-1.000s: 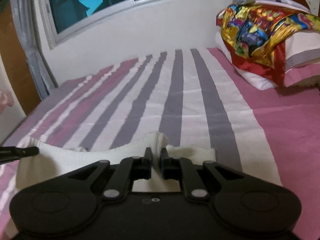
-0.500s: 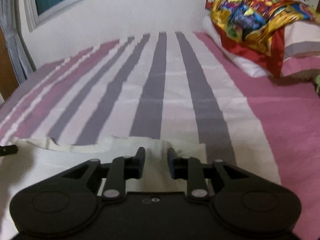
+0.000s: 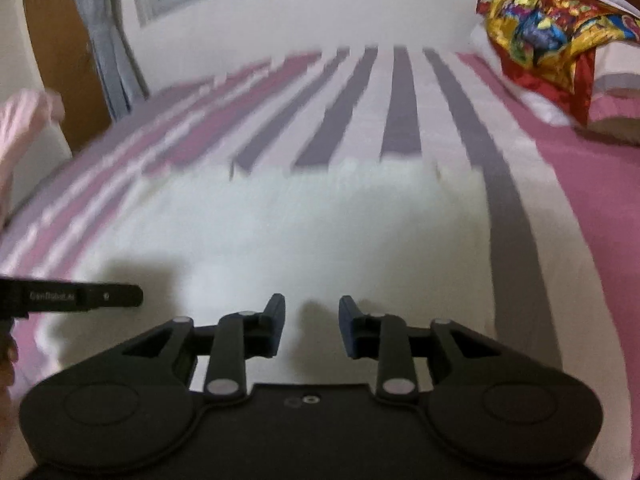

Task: Fold small clothes

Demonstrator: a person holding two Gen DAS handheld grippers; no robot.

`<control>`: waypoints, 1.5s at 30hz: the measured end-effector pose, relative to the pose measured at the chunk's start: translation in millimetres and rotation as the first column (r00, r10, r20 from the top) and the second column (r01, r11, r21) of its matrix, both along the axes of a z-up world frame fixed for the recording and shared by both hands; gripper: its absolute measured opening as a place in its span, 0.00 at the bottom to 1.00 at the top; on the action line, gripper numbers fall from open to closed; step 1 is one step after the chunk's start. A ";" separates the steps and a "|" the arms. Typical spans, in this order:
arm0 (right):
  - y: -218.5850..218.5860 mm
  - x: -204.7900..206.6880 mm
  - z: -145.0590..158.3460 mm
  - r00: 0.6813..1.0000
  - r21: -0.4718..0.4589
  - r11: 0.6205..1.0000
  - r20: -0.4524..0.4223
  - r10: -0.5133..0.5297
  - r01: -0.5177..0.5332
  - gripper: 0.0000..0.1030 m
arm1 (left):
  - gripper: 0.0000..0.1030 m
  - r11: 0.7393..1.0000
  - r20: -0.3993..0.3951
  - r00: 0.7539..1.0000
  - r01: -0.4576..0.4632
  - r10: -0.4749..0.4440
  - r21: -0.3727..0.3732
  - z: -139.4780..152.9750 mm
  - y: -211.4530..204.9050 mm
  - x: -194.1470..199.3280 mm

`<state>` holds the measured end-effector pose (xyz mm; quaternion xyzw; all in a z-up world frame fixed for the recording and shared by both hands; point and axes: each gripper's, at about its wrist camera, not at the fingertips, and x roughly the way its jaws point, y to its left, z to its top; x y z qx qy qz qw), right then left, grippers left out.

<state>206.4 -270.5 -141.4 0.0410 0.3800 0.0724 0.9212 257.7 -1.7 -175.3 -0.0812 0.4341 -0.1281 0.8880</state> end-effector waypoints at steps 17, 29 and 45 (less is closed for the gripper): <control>28.3 -37.3 -4.8 0.996 -0.044 0.998 -0.079 -0.051 0.048 0.33 | 0.07 0.997 -0.102 0.993 -0.070 0.066 -0.040 10.1 -1.7 -54.0; 26.7 -54.6 10.8 0.994 -0.050 0.996 -0.073 -0.079 0.075 0.54 | 0.07 0.994 -0.128 0.987 -0.102 0.097 -0.030 12.2 1.5 -68.5; 22.4 -71.4 27.4 0.992 0.057 0.992 -0.068 -0.106 0.110 0.72 | 0.07 0.991 -0.108 0.985 -0.129 0.132 0.029 34.1 3.4 -80.6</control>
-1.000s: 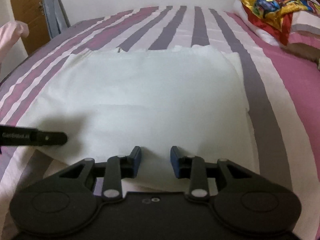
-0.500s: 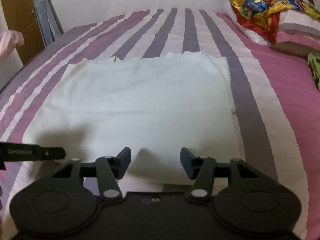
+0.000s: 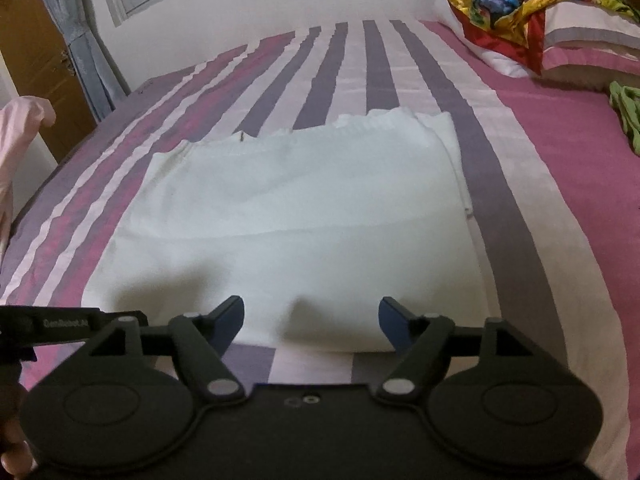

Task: Fold small clothes

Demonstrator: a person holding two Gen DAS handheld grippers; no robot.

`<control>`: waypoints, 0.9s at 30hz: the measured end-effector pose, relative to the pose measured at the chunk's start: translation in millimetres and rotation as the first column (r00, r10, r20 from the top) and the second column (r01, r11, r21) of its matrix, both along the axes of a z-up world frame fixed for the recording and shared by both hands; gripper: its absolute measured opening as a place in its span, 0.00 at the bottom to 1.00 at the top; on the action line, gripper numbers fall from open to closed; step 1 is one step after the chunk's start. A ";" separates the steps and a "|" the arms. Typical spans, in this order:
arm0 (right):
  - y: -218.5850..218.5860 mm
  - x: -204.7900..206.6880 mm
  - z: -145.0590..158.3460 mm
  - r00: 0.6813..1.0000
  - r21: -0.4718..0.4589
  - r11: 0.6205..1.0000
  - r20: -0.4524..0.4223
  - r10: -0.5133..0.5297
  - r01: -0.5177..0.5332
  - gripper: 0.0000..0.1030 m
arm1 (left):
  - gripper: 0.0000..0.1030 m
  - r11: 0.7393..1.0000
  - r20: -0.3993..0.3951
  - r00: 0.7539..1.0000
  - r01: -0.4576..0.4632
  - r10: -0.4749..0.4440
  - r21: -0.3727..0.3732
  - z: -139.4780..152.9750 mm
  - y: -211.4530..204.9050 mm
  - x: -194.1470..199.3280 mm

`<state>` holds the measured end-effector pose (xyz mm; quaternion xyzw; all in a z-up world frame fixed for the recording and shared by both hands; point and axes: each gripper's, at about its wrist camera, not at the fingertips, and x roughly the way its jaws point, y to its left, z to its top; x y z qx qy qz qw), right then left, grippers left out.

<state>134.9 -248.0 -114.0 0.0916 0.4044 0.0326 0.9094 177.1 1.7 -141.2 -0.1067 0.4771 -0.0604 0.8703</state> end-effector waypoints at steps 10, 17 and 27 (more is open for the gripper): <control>-1.7 -5.2 2.6 1.000 0.036 0.999 -0.005 -0.007 0.007 0.75 | 0.08 1.000 -0.020 1.000 -0.024 0.024 0.004 0.7 6.3 0.2; 6.1 -5.6 4.5 1.000 0.041 0.999 -0.001 0.008 -0.008 0.76 | 1.00 0.996 0.126 0.989 -0.077 0.072 0.037 15.0 16.3 -12.6; 16.7 -5.0 4.2 1.000 0.061 0.998 0.002 0.030 -0.030 0.78 | 0.83 0.881 -0.092 0.977 -0.212 0.191 -0.423 -21.9 64.5 -22.0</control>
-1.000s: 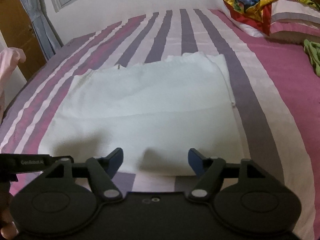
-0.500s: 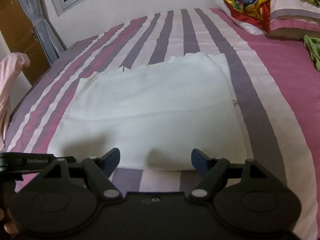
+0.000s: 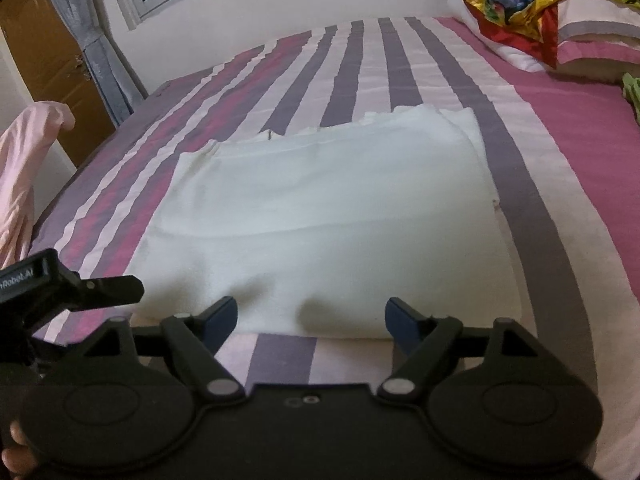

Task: Fold small clothes

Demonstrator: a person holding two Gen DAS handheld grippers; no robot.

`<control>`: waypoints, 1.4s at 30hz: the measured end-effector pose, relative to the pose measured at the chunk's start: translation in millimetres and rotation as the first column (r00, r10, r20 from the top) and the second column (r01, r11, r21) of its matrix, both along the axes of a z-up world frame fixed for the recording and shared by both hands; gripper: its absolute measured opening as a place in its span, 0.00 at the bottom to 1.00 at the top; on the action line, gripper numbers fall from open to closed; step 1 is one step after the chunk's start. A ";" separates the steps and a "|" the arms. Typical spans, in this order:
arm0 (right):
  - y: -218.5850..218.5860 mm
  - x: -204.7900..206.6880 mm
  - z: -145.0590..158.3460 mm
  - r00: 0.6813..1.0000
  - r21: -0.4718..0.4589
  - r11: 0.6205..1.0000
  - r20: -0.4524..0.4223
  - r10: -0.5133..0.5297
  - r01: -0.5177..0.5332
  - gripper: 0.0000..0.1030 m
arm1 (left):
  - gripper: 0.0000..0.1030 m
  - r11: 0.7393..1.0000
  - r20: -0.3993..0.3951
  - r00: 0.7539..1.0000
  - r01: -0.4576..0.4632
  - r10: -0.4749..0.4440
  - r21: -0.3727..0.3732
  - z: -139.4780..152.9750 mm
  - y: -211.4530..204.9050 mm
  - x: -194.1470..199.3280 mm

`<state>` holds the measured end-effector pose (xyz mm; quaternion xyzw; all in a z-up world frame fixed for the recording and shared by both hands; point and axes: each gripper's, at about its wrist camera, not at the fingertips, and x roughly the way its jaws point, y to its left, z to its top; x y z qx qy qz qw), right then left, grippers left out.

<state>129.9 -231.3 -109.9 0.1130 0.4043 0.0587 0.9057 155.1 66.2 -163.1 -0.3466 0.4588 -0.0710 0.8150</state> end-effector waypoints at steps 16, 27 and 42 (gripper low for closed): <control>-7.6 4.8 -11.1 0.999 0.051 0.998 -0.026 -0.019 0.021 0.78 | 0.63 0.940 -0.023 0.971 -0.237 0.239 -0.245 -60.7 15.2 12.6; -9.3 22.6 -24.6 1.000 0.041 0.999 -0.019 -0.022 0.023 0.78 | 0.63 0.926 0.048 0.961 -0.249 0.273 -0.285 -69.4 7.1 50.7; -22.9 78.3 -24.9 0.999 -0.089 0.995 0.036 -0.035 0.038 0.78 | 0.15 0.912 0.016 0.952 -0.287 0.305 -0.292 -81.1 5.4 65.9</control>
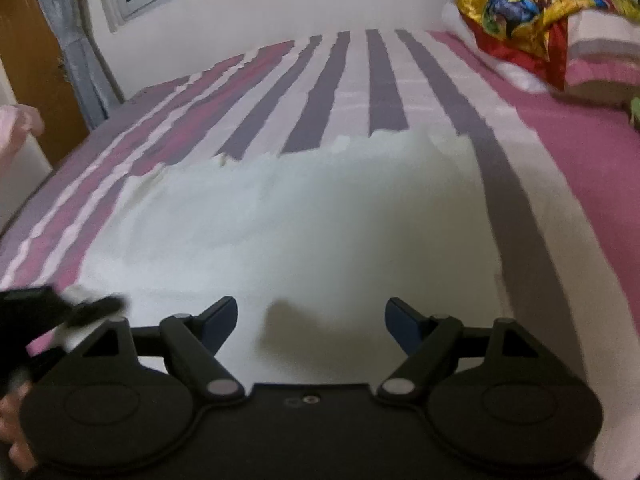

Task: Fold small clothes

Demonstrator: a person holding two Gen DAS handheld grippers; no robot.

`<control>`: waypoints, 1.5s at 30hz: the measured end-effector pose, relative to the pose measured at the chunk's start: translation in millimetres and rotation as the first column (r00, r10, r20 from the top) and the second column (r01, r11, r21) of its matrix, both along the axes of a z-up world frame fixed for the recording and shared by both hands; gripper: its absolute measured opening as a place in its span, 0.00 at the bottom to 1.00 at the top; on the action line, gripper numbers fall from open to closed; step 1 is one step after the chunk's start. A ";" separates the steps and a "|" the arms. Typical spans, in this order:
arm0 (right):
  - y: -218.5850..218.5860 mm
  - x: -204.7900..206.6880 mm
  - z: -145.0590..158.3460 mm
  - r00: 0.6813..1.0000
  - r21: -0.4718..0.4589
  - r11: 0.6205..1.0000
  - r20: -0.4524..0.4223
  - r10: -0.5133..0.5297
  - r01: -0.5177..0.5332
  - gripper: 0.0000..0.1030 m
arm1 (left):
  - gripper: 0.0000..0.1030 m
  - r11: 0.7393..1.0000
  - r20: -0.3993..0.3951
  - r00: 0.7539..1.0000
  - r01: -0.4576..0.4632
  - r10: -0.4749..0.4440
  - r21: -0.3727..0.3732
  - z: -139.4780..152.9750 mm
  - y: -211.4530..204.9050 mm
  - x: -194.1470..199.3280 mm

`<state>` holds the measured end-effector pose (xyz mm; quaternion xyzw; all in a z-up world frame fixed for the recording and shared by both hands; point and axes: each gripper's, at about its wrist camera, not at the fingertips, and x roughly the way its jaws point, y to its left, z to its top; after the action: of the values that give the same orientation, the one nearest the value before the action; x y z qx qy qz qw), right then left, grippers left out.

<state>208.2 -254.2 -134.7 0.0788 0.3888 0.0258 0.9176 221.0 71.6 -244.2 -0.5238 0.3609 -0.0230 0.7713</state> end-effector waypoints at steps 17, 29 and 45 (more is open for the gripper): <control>-4.8 22.0 -30.5 0.998 -0.126 0.992 -0.067 0.001 -0.010 0.77 | 0.15 0.991 0.021 1.000 0.016 -0.019 0.136 25.0 -8.3 5.0; -40.2 -3.5 -9.2 0.999 0.178 0.983 -0.016 -0.042 0.045 0.80 | 0.15 0.954 0.134 0.978 0.119 -0.160 0.275 72.7 -48.4 14.5; -105.0 -33.9 -8.7 0.986 0.341 0.927 0.007 -0.168 0.156 0.75 | 0.06 0.653 0.185 0.692 0.507 -0.697 0.563 114.2 -192.0 6.1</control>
<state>174.3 -359.2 -143.4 0.2671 0.3539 0.0181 0.8961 227.1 -120.5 -130.0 -0.1513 0.3515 -0.2977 0.8746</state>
